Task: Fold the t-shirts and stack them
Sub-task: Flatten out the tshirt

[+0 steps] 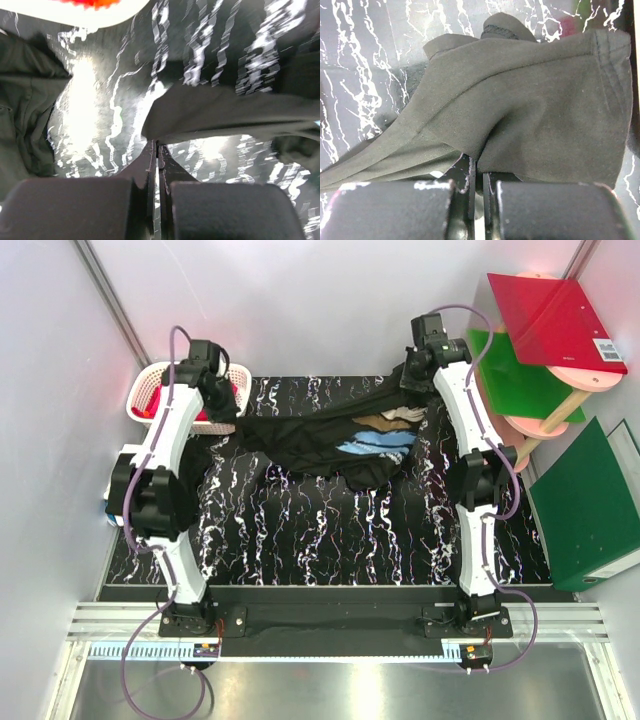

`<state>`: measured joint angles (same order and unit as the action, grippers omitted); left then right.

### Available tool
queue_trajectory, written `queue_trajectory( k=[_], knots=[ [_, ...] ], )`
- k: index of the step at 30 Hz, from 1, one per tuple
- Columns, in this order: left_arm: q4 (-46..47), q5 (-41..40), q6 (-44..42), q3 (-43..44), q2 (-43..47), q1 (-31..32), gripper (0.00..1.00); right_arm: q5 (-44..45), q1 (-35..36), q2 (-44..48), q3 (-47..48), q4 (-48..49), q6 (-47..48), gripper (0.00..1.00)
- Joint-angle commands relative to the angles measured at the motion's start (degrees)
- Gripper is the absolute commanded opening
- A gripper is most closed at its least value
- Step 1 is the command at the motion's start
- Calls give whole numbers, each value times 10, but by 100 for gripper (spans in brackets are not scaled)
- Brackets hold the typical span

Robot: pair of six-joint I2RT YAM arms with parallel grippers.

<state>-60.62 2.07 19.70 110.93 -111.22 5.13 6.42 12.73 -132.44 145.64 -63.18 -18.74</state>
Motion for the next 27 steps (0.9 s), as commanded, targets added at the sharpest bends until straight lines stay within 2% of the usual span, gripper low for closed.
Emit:
queue_trajectory(
  k=[1,5,9,11,14,17,20,24,27],
  knots=[
    [96,-10,50,-22,118,4,0,22,5,66,21,9,16,0],
    [113,-35,36,-69,178,4,0,15,5,133,-14,21,22,0],
    [130,-42,31,-77,237,-9,0,13,5,234,-143,131,25,0],
    [129,-36,44,-50,243,-15,0,0,3,269,-155,163,29,0],
    [130,-25,47,6,241,-15,0,-32,3,285,-129,169,33,0],
    [130,-4,45,26,258,-15,0,-62,3,314,-126,169,25,0],
    [136,3,39,-3,301,-15,0,-90,3,373,-172,179,18,0],
    [147,15,27,-52,365,-14,0,-110,3,482,-301,226,17,0],
    [153,16,10,-81,412,-6,0,-113,3,562,-361,242,25,0]
  ],
)
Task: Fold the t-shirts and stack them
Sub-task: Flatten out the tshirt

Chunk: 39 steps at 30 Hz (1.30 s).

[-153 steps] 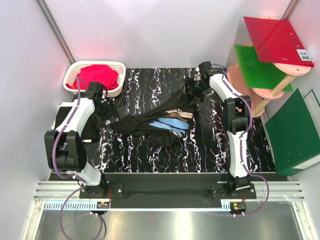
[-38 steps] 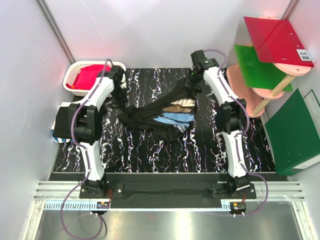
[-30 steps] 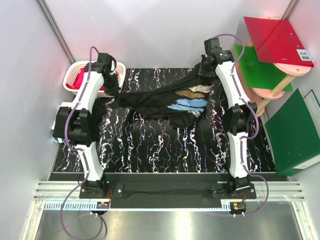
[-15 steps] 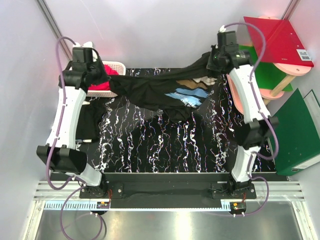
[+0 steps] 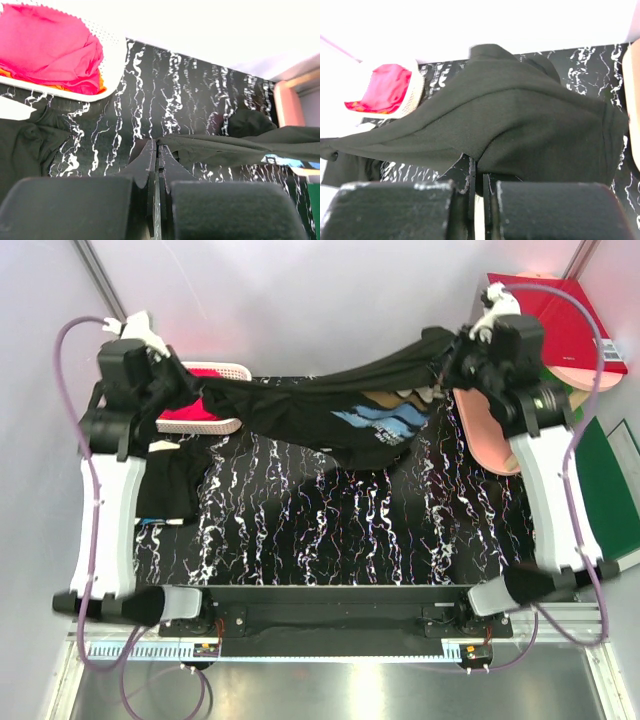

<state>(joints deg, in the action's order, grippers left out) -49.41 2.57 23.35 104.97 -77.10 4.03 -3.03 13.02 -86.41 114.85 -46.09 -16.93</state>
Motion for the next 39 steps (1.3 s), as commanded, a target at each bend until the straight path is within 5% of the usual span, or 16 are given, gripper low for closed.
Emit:
queue_trajectory(
  k=[1,9,12,17,22,28,32,39],
  knots=[
    [41,12,-35,-27,81,10,0,-19,0,133,-62,71,12,0],
    [101,-4,-62,5,155,36,0,21,0,218,-59,68,19,0],
    [105,-18,-69,71,136,39,0,40,0,214,-44,83,19,0],
    [120,-18,-57,52,65,39,0,84,0,170,-106,107,9,0],
    [112,106,-23,-6,-114,21,0,42,-2,50,-217,153,-16,0],
    [56,199,-27,72,-368,23,0,-58,-4,-158,-277,218,-5,0],
    [35,170,-33,141,-454,21,0,-97,-6,-310,-196,217,3,0],
    [28,100,-16,257,-494,12,0,-126,-6,-441,17,184,-8,0]
  ],
)
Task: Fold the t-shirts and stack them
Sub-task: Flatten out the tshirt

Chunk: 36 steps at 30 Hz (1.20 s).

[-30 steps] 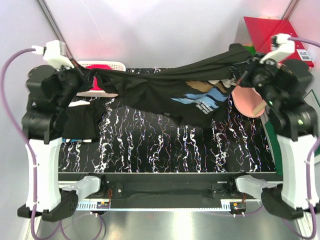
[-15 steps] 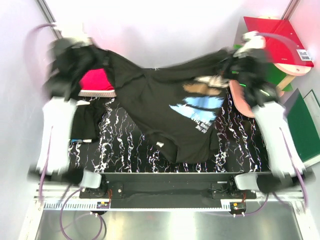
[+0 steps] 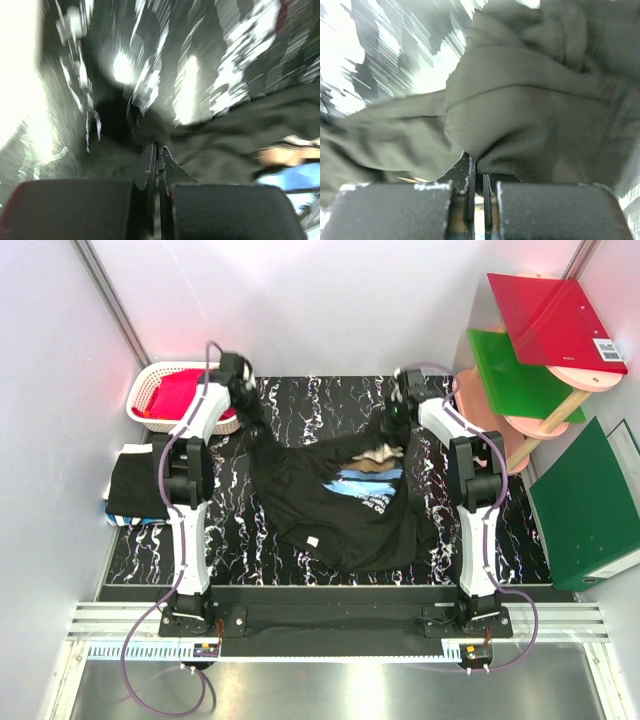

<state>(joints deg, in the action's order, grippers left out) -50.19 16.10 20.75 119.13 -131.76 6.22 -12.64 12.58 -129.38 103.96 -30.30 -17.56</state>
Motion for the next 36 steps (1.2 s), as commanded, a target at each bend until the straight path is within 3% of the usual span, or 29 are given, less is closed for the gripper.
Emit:
queue_trajectory(
  k=[1,6,8,9,10,13,16,21,26,28,29,32,34,35,36],
  knots=[
    [37,-45,10,132,50,-10,0,-27,-2,-17,165,23,-4,0],
    [85,-39,38,153,58,-16,0,39,-3,-52,254,16,-30,0],
    [110,11,46,153,51,-16,0,81,-3,-62,269,10,-41,14],
    [114,27,52,148,49,-16,45,90,-3,-65,270,5,-48,26],
    [118,37,54,139,54,-15,98,94,-3,-68,272,-3,-48,59],
    [117,41,29,69,105,-9,99,109,-2,-54,260,-39,-46,87],
    [118,58,4,-17,184,-1,99,137,-3,9,198,-36,-42,99],
    [131,112,-24,-186,302,70,99,156,-3,126,100,-27,-40,100],
    [120,140,-57,-282,290,166,99,135,-8,197,-5,-34,-56,100],
    [106,150,-61,-284,253,196,90,128,-14,211,-51,-47,-76,100],
    [105,151,-58,-283,239,202,78,107,-17,221,-64,-55,-80,100],
    [77,152,-61,-261,185,215,61,69,-34,228,-116,-86,-98,100],
    [65,139,-63,-255,155,219,68,45,-46,224,-153,-104,-99,100],
    [63,129,-64,-248,148,221,76,26,-49,217,-162,-111,-98,100],
    [62,118,-65,-245,136,223,91,18,-51,214,-179,-120,-99,99]
  ],
)
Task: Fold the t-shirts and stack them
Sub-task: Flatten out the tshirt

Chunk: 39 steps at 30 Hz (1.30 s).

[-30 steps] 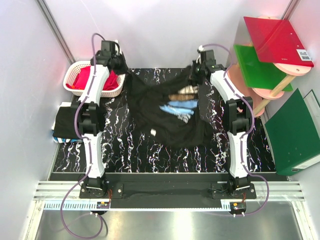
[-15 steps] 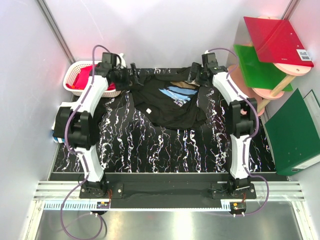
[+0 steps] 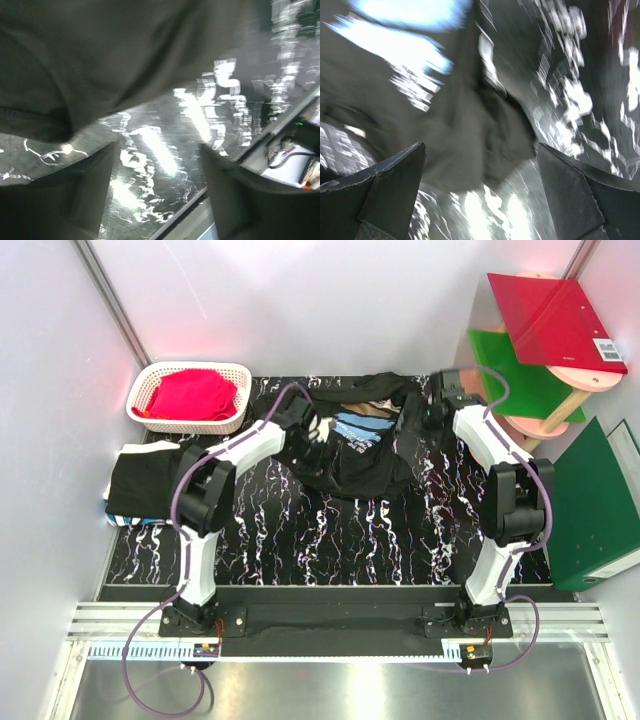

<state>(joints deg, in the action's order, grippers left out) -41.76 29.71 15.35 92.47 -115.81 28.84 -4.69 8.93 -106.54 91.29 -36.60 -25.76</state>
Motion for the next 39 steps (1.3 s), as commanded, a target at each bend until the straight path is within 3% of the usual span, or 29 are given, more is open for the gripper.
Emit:
queue_trajectory(
  k=[1,6,7,9,10,11,13,19,25,30,32,33,34,35,36,37,38,39],
  knots=[
    [-23,-23,-15,27,-30,0,99,-66,-19,-17,-59,-61,-16,99],
    [-42,-57,-18,93,-91,18,94,-95,-25,-27,-75,-63,-17,99],
    [-51,-66,-18,116,-103,18,77,-102,-24,-31,-71,-63,-16,99],
    [-77,-76,-18,136,-136,19,52,-108,-25,-35,-57,-64,-13,99],
    [-87,-90,-21,150,-146,19,24,-112,-25,-40,-51,-65,-11,99],
    [-94,-103,-24,152,-155,18,3,-112,-27,-43,-45,-66,-9,98],
    [-101,-132,-24,139,-155,15,0,-112,-29,-50,-31,-70,-6,98],
    [-101,-176,-5,62,-118,-43,0,-108,-36,-76,-5,-73,4,98],
    [-98,-258,-23,-18,-28,-141,0,-91,-37,-135,50,-72,14,97],
    [-115,-345,-21,-19,17,-238,0,-81,-37,-172,111,-71,12,97],
    [-112,-301,-16,-2,29,-262,2,-84,-37,-188,126,-71,9,96],
    [-112,-277,-16,6,32,-261,6,-85,-37,-191,136,-71,7,97],
    [-109,-241,-19,21,37,-255,41,-85,-37,-197,141,-71,5,96],
    [-105,-233,-20,29,48,-234,61,-85,-37,-199,148,-71,4,96],
    [-104,-231,-20,37,56,-219,72,-86,-37,-201,151,-72,4,96],
    [-101,-228,-23,50,65,-202,90,-88,-37,-205,153,-71,2,96],
    [-91,-220,-28,54,81,-163,99,-89,-37,-207,158,-71,1,96],
    [-85,-200,-31,60,90,-144,99,-90,-37,-208,159,-71,1,96]
  ],
)
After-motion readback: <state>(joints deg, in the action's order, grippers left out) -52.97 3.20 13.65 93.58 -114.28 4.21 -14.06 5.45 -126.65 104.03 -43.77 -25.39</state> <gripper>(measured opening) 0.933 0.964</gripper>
